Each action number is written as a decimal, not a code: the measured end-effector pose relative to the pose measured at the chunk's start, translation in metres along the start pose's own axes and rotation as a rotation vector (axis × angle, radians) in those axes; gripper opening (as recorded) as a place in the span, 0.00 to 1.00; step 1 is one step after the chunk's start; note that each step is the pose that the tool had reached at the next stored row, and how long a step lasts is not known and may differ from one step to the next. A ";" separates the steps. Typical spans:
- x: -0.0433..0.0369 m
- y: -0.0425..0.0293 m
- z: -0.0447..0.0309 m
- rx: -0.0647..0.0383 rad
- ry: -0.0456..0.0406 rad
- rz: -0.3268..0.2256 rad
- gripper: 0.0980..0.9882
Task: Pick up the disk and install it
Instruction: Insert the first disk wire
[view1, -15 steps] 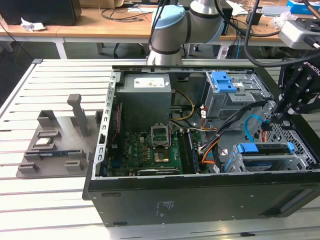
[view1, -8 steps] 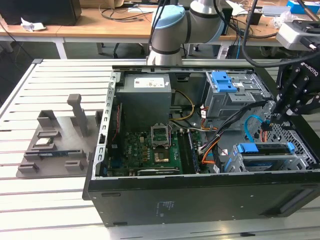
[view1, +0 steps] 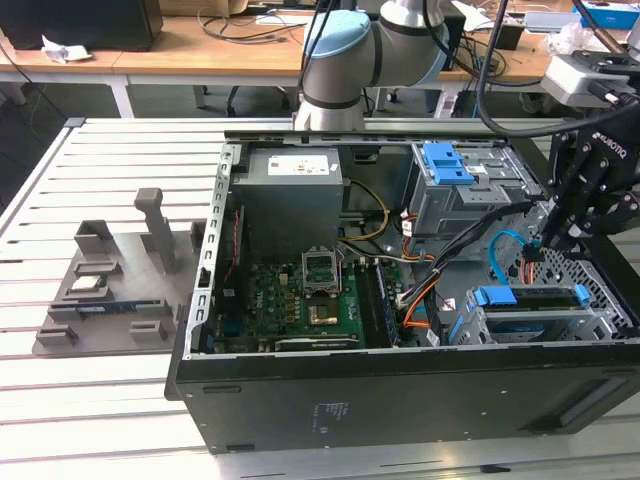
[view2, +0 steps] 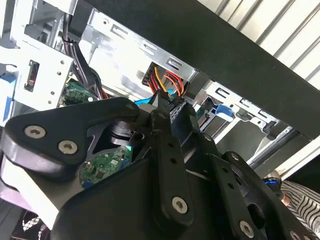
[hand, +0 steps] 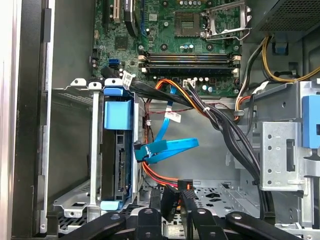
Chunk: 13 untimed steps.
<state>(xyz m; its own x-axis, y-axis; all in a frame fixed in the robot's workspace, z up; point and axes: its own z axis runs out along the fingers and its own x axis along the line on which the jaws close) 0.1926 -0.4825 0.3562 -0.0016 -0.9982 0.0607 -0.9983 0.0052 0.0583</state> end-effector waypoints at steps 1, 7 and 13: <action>0.0000 0.0000 0.0001 0.000 0.0000 0.000 0.23; 0.0255 0.0081 0.0033 0.000 0.0008 0.000 0.07; 0.0427 0.0095 0.0085 0.000 0.0010 0.000 0.07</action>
<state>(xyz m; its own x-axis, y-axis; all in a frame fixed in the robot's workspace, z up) 0.1826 -0.5255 0.3509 -0.0011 -0.9981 0.0616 -0.9983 0.0047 0.0582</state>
